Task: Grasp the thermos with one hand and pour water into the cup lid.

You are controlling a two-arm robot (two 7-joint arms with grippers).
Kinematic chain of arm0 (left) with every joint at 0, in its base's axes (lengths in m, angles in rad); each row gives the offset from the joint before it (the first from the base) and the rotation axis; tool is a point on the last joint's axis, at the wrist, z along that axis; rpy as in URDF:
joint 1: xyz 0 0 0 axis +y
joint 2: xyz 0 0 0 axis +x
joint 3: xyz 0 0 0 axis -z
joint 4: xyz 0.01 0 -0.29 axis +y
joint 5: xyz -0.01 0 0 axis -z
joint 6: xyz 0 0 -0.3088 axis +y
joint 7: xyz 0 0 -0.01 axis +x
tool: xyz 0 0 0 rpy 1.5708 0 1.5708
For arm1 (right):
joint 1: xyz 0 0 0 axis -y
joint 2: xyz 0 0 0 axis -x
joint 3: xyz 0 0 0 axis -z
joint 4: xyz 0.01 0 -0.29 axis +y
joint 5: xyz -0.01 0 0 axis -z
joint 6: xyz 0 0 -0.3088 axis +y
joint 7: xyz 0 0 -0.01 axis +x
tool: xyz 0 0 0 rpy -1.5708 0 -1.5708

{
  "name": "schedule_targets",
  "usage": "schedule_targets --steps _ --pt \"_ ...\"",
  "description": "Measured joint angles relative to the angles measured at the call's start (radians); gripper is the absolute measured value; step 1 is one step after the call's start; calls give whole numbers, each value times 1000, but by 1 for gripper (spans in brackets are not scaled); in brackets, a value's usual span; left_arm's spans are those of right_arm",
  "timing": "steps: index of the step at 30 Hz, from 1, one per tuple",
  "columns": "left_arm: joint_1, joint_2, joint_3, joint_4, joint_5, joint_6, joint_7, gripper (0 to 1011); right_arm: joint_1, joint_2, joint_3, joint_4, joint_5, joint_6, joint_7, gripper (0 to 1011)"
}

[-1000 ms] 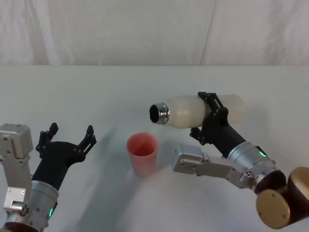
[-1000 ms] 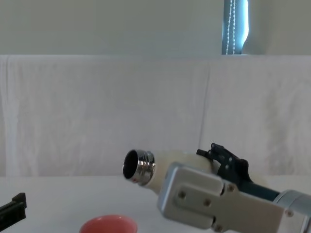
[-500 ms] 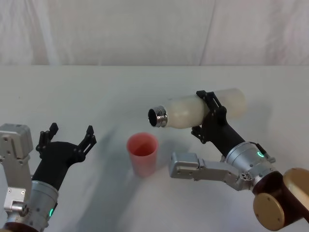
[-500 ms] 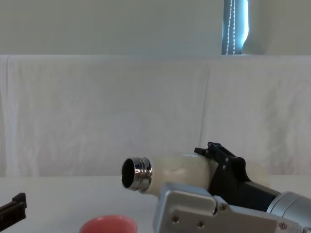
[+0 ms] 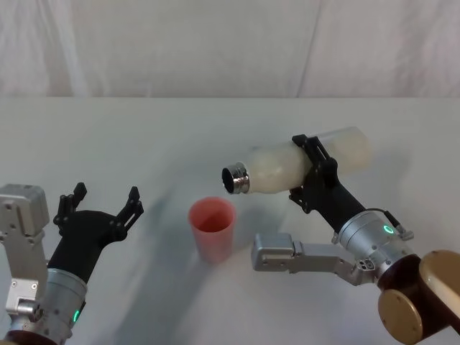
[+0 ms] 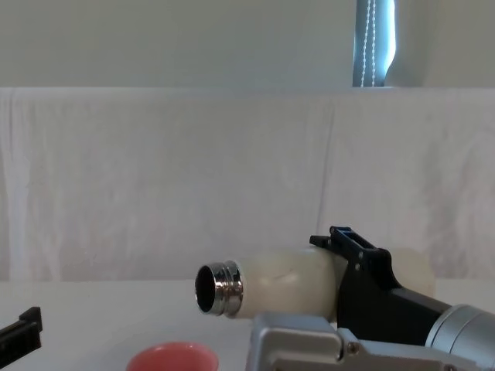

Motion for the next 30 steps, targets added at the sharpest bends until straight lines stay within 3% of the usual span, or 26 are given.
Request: schedule_targets --steps 30 --pt "0 0 0 0 0 0 0 1001 -5 20 -14 -48 -46 27 0 960"
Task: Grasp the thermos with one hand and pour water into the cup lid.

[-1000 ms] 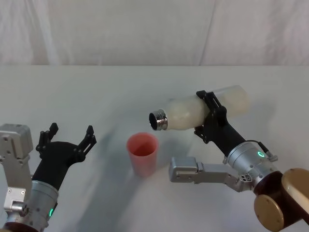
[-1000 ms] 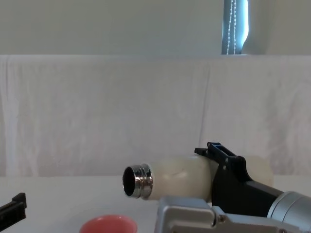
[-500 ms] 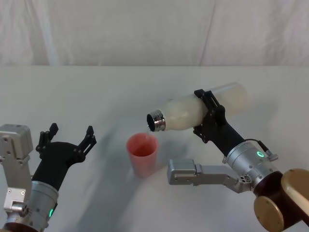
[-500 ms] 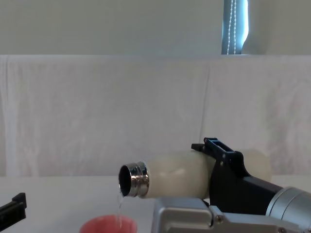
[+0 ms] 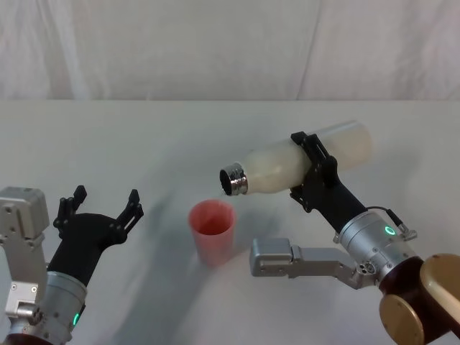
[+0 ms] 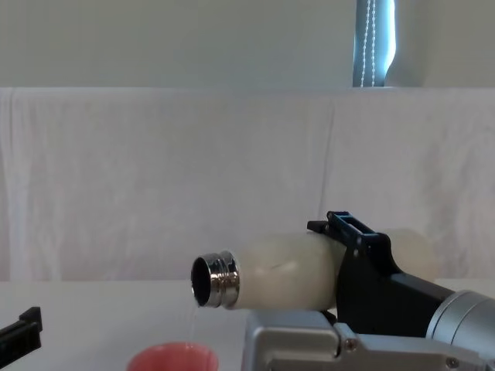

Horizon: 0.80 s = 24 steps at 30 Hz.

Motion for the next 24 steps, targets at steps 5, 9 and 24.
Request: schedule_targets --steps 5,9,24 --pt "0 0 0 0 0 0 0 1001 0 1 0 -3 -3 3 0 960" --pt "0 0 0 0 0 0 0 1001 0 2 0 -6 -6 6 4 960" --pt "0 0 0 0 0 0 0 1001 12 8 -8 -14 -16 9 25 960"
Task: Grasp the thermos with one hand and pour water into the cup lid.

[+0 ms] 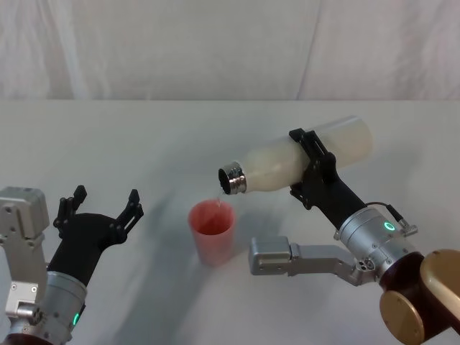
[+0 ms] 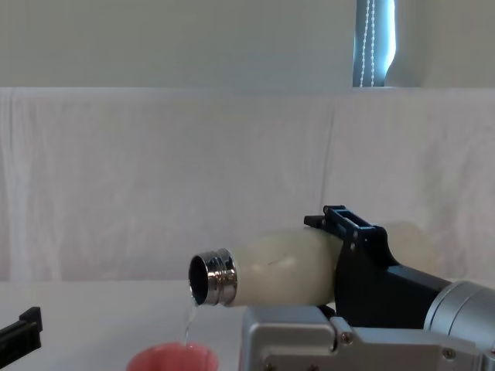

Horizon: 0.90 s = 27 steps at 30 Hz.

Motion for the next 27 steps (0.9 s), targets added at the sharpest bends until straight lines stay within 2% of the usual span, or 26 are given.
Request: schedule_targets --steps 27 --pt "0 0 0 0 0 0 0 1001 11 5 0 -6 3 5 24 960"
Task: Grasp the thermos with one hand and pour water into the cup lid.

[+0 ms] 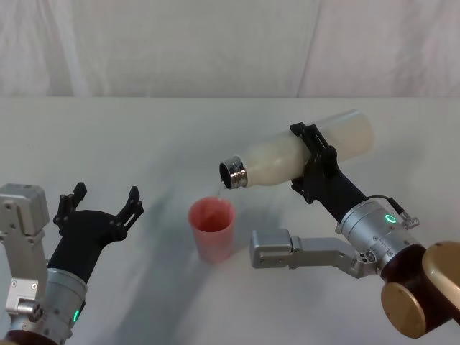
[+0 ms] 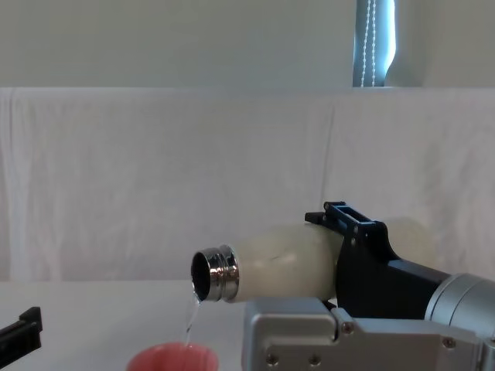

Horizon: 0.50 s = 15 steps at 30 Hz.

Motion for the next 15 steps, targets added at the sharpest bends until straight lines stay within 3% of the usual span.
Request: schedule_targets --steps 15 --pt "0 0 0 0 0 0 0 1001 10 -1 -1 0 2 0 8 960"
